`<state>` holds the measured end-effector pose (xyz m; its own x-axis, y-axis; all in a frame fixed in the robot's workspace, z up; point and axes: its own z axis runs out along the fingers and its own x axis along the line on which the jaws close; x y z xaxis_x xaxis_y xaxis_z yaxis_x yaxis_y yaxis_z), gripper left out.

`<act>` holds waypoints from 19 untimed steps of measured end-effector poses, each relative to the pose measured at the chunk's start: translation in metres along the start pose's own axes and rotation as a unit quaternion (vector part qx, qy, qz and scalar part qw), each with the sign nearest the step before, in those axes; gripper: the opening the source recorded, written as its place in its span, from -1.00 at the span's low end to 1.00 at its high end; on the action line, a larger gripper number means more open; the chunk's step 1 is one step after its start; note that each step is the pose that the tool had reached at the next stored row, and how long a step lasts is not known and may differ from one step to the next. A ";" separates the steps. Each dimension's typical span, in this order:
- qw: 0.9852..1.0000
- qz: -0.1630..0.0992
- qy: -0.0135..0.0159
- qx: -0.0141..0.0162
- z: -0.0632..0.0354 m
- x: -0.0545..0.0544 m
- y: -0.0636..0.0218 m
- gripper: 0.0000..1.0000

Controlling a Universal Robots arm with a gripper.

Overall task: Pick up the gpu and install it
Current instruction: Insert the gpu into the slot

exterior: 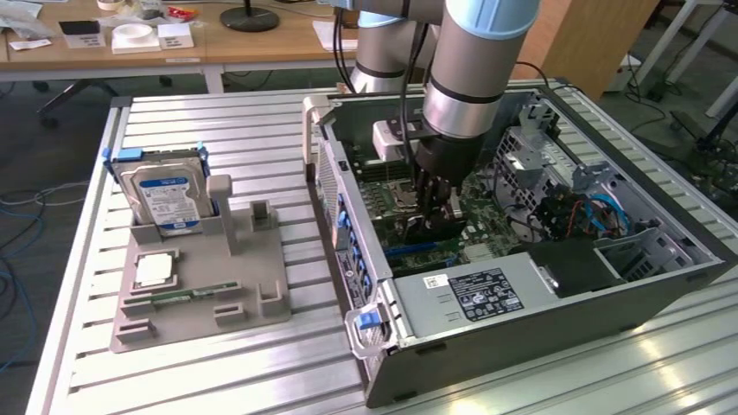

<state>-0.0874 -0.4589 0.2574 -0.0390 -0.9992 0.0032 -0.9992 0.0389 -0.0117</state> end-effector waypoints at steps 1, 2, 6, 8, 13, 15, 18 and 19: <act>1.000 0.000 0.000 0.000 0.0000 0.000 0.0000 -0.47; 1.000 0.000 0.000 0.000 0.0000 0.000 0.0000 -0.47; 1.000 0.000 0.000 0.000 0.0008 0.000 0.0005 -0.47; 1.000 0.000 0.000 0.000 0.0023 0.000 0.0005 -0.47; 1.000 0.000 0.000 0.000 0.0038 0.000 0.0005 -0.47; 1.000 0.000 0.000 0.000 0.0044 0.000 0.0005 -0.47; 1.000 0.000 0.000 0.000 0.0065 0.000 0.0005 -0.47; 1.000 0.000 0.000 0.000 0.0069 0.000 0.0005 -0.47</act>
<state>-0.0879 -0.4589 0.2505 -0.0390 -0.9992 0.0031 -0.9992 0.0389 -0.0117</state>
